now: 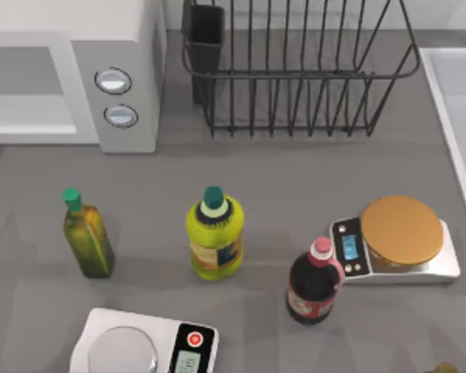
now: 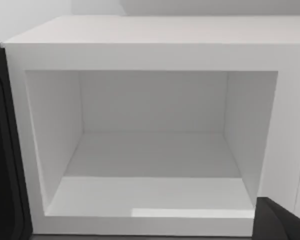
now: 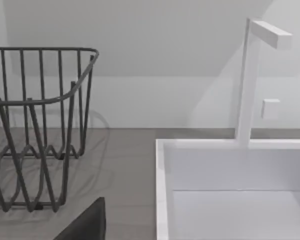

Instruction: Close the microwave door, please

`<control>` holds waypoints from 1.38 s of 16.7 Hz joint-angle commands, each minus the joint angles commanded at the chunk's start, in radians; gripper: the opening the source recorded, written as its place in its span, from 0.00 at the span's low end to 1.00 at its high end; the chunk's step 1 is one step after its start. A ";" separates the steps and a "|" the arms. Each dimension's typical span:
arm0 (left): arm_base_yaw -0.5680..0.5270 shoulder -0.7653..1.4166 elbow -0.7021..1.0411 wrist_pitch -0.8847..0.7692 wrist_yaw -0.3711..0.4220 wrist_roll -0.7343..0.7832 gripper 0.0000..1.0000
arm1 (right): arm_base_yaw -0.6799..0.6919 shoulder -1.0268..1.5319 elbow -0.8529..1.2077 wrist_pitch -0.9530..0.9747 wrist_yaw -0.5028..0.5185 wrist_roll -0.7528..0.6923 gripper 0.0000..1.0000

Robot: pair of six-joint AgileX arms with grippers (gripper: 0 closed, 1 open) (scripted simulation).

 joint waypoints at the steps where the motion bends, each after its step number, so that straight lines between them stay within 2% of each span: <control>1: -0.012 0.037 -0.006 0.045 -0.012 0.000 0.00 | 0.000 0.000 0.000 0.000 0.000 0.000 1.00; 5: -0.039 0.115 -0.019 0.128 -0.039 0.002 0.00 | 0.000 0.000 0.000 0.000 0.000 0.000 1.00; 9: -0.036 0.166 0.050 0.124 -0.037 0.002 0.00 | 0.000 0.000 0.000 0.000 0.000 0.000 1.00; 12: 0.017 0.230 0.114 0.063 -0.006 0.054 0.00 | 0.000 0.000 0.000 0.000 0.000 0.000 1.00; 17: 0.226 0.508 0.428 -0.241 0.117 0.263 0.00 | 0.000 0.000 0.000 0.000 0.000 0.000 1.00; 23: 0.543 0.912 0.975 -0.820 0.297 0.589 0.00 | 0.000 0.000 0.000 0.000 0.000 0.000 1.00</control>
